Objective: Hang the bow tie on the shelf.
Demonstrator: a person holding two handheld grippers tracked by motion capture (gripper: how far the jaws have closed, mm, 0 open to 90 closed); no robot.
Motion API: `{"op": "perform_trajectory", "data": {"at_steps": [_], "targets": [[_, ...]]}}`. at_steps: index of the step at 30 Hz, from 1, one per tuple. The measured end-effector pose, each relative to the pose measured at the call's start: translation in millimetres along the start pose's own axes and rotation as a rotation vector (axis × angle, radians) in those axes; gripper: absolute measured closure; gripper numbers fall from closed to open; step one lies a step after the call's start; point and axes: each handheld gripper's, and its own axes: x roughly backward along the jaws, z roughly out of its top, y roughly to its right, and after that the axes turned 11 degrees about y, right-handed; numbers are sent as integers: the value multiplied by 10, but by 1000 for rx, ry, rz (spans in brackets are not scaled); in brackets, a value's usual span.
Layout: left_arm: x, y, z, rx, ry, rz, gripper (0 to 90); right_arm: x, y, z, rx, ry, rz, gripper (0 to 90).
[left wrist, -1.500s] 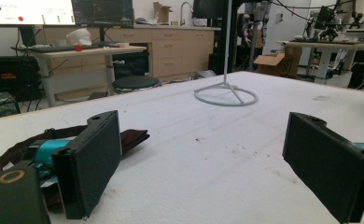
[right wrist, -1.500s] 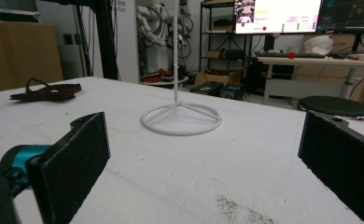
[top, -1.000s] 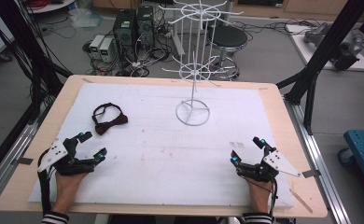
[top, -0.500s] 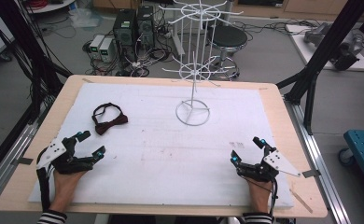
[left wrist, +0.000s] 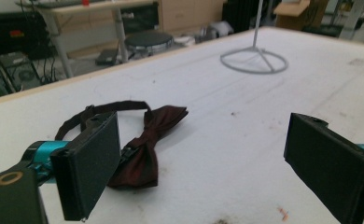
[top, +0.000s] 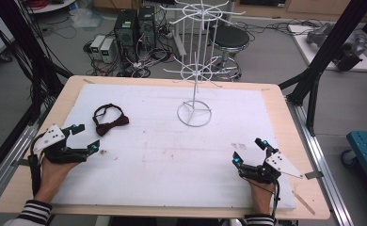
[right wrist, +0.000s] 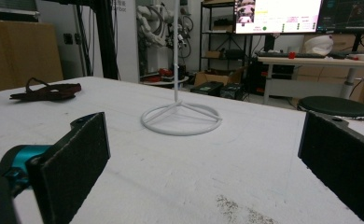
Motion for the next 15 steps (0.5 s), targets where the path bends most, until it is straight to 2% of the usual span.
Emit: {"op": "perform_trajectory", "data": {"at_steps": [1, 2, 3, 4, 5, 6, 7, 8, 9, 12, 14, 15], "targets": [[-25, -45, 47, -11, -33, -4, 113, 1, -3, 1, 0, -3, -1, 14], [-25, -45, 47, -11, -33, -4, 113, 2, -3, 1, -1, -2, -1, 14], [-58, -90, 82, -11, -77, -13, 112, 1, -2, 0, -1, -1, -1, 14], [-58, -90, 82, -11, -77, -13, 112, 1, -2, 0, -1, -1, -1, 14], [-102, -127, 107, -22, -118, -19, 113, 0, -1, 0, 0, -1, 0, 14], [-102, -127, 107, -22, -118, -19, 113, 0, -1, 0, 0, -1, 0, 14], [-154, -163, 131, -18, -163, -33, 112, 2, -3, 1, 1, -4, -2, 14], [-154, -163, 131, -18, -163, -33, 112, 1, -4, 1, -1, -3, -1, 14], [-201, -199, 155, -20, -207, -29, 112, 1, -2, 1, 1, -3, 0, 14], [-237, -227, 177, -20, -220, -20, 112, -1, 0, 1, 1, -1, -1, 14], [-283, -254, 192, -8, -257, -24, 112, 1, -2, 1, 0, -3, -1, 14], [-328, -281, 210, -36, -306, -29, 112, 0, 0, 1, 3, -3, -1, 14]]}}
